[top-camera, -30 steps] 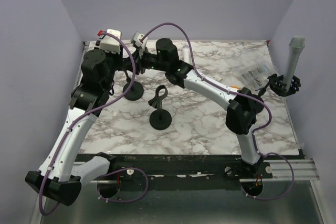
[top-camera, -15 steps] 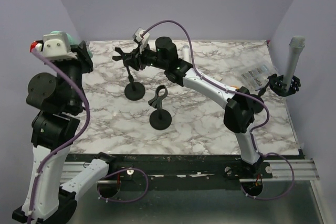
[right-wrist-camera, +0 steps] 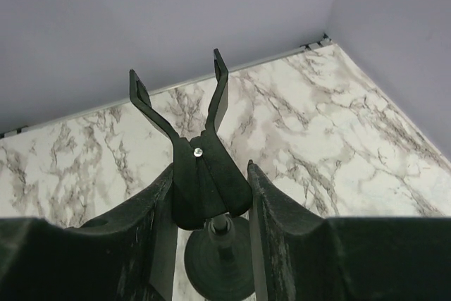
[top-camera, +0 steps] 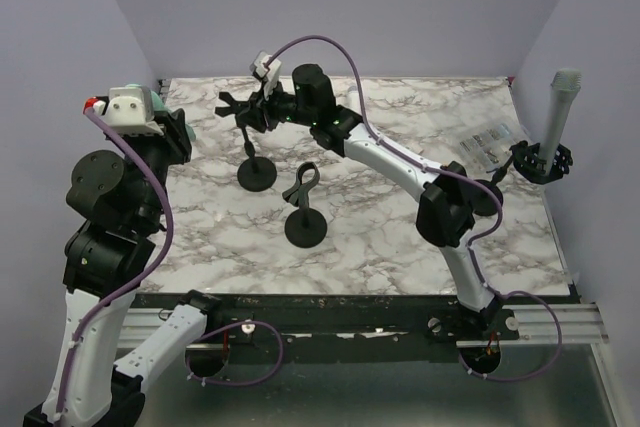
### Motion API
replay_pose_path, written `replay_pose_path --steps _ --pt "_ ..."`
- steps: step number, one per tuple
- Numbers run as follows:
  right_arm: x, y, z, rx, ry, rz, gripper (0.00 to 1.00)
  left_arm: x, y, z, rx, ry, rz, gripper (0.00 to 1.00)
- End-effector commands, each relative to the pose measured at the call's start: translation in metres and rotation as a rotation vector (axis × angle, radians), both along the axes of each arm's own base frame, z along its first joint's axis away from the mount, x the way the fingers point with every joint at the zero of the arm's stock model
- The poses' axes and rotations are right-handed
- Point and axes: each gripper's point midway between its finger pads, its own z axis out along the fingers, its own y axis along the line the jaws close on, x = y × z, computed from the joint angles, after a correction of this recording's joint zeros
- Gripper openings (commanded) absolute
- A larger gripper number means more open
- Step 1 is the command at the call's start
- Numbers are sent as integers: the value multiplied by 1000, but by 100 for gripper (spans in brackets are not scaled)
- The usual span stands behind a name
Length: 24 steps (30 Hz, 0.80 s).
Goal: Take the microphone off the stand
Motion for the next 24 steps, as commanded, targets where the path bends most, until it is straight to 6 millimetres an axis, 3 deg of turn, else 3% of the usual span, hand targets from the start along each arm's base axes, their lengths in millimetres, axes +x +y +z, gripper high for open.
replay_pose_path --steps 1,9,15,18,21,24 --pt "-10 -19 -142 -318 221 30 1 -1 -6 -2 3 -2 -34 0" --pt "3 -23 -177 -364 256 20 1 2 -10 -5 2 13 -51 0" --pt "9 -21 -173 -355 261 -12 1 3 -14 -6 -3 25 -68 0" --pt "10 -21 -147 -318 254 -27 16 6 -21 -11 -17 45 -97 0" --pt "8 -21 -103 -249 245 -43 56 10 -31 -15 -39 67 -138 0" --pt "8 -27 -45 -165 217 -92 76 16 -44 -18 -60 102 -189 0"
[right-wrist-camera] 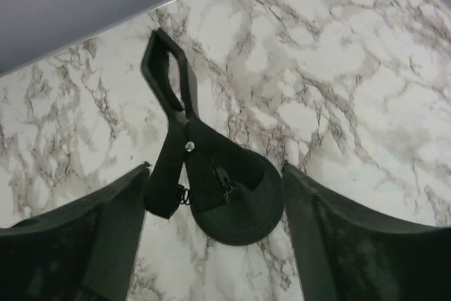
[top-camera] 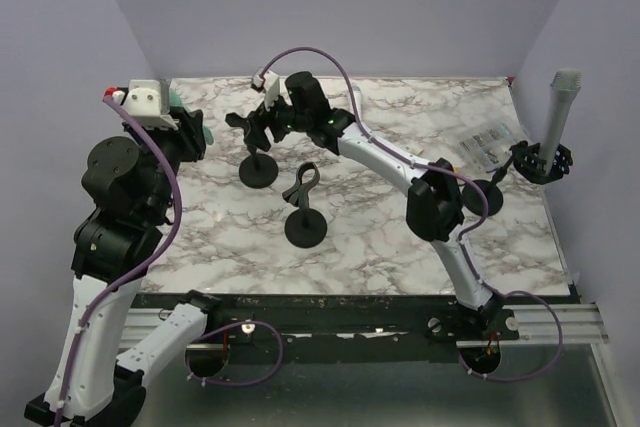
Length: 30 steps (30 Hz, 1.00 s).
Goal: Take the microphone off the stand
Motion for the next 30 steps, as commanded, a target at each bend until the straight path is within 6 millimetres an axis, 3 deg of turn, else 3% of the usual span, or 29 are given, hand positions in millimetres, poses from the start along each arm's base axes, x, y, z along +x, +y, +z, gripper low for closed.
replay_pose_path --steps 1,4,7,9,13,14,15,17,19,20,23,27,30 --pt "0 -26 53 23 56 -141 82 6 -27 0 -51 52 -117 0" --pt "10 -51 96 58 44 -298 91 19 -40 -1 -58 107 -158 0" --pt "17 -94 116 65 62 -488 96 32 -58 -4 -77 186 -223 0" --pt "13 -121 115 59 78 -546 96 44 -72 -9 -106 243 -279 0" --pt "-26 -151 89 29 93 -458 96 61 -91 -15 -212 306 -388 0" --pt "-42 -153 97 62 95 -401 96 62 -98 -16 -244 316 -426 0" --pt "-57 -153 93 75 110 -343 95 64 -105 -20 -271 336 -470 0" --pt "-97 -148 117 177 108 -176 95 64 -122 -26 -321 371 -580 0" --pt "-123 -145 132 258 118 -69 95 63 -140 -34 -366 419 -694 0" --pt "-128 -142 141 290 112 -35 95 64 -149 -39 -392 449 -744 0" --pt "-129 -133 141 297 158 -6 89 58 -170 -51 -467 532 -877 0" --pt "-122 -130 140 307 179 -29 83 53 -185 -63 -465 560 -903 0" --pt "-127 -125 136 319 206 1 72 50 -192 -65 -478 566 -925 0"
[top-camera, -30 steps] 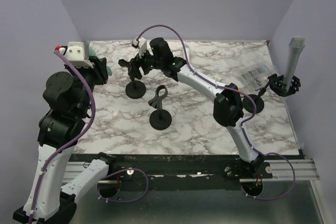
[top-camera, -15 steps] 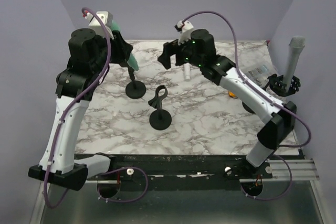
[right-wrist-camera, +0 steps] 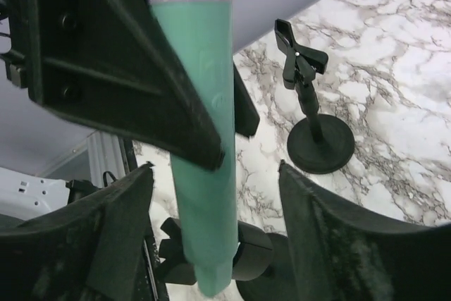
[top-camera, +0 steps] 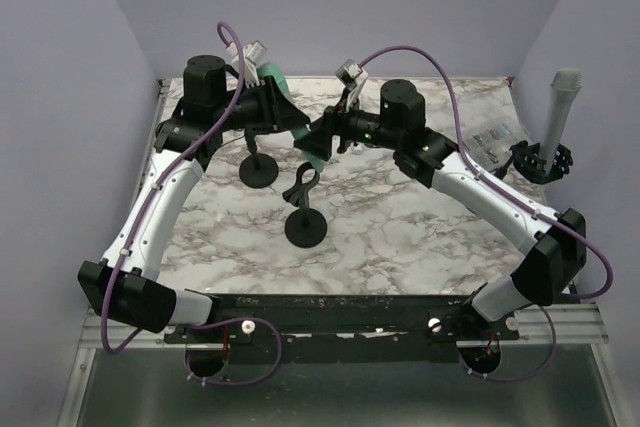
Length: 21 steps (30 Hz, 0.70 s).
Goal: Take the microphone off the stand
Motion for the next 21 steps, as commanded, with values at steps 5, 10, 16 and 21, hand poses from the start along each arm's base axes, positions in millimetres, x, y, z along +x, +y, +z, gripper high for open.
replay_pose_path --steps 5,10,16,21 --pt "-16 14 7 78 25 86 53 -19 -19 30 -99 -56 -92 0" --pt "-12 11 12 113 16 52 13 -18 -19 38 -117 -72 -84 7" --pt "21 9 13 124 50 -118 1 -11 7 45 -19 -171 80 75" --pt "66 -2 4 86 93 -350 1 -7 48 53 91 -267 268 99"
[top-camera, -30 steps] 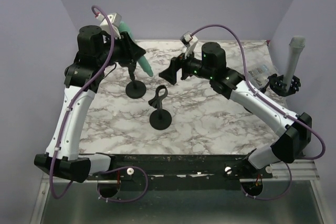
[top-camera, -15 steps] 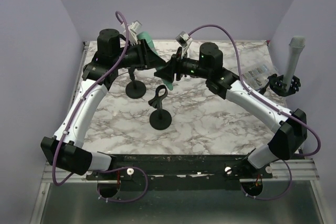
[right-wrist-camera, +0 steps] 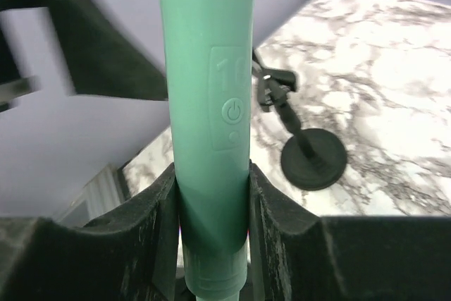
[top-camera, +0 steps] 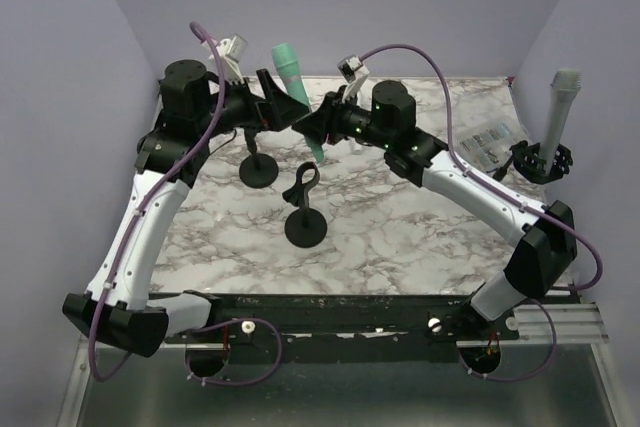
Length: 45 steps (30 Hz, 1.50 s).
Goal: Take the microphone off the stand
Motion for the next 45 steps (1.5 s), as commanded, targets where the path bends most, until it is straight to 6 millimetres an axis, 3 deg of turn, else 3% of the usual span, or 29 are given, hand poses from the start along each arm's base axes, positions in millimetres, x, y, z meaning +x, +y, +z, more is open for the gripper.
replay_pose_path --steps 1,5,9,11,17,29,39,45 --pt "55 -15 -4 -35 52 -285 1 0 53 29 123 -180 251 98" --pt "110 -46 -38 -139 163 -543 1 3 101 28 244 -264 488 98" --pt "161 -69 -91 -263 263 -702 1 -1 137 22 310 -330 660 98" --pt "182 -74 -127 -337 308 -746 1 -4 148 19 326 -366 710 99" --pt "219 -75 -196 -506 331 -805 1 -15 162 9 320 -420 777 99" --pt "235 -73 -287 -660 371 -802 8 -17 157 -14 338 -437 737 98" --pt "227 -86 -314 -743 389 -819 24 -20 156 -15 337 -447 728 98" --pt "225 -80 -312 -739 397 -776 51 -19 154 -17 338 -445 717 98"
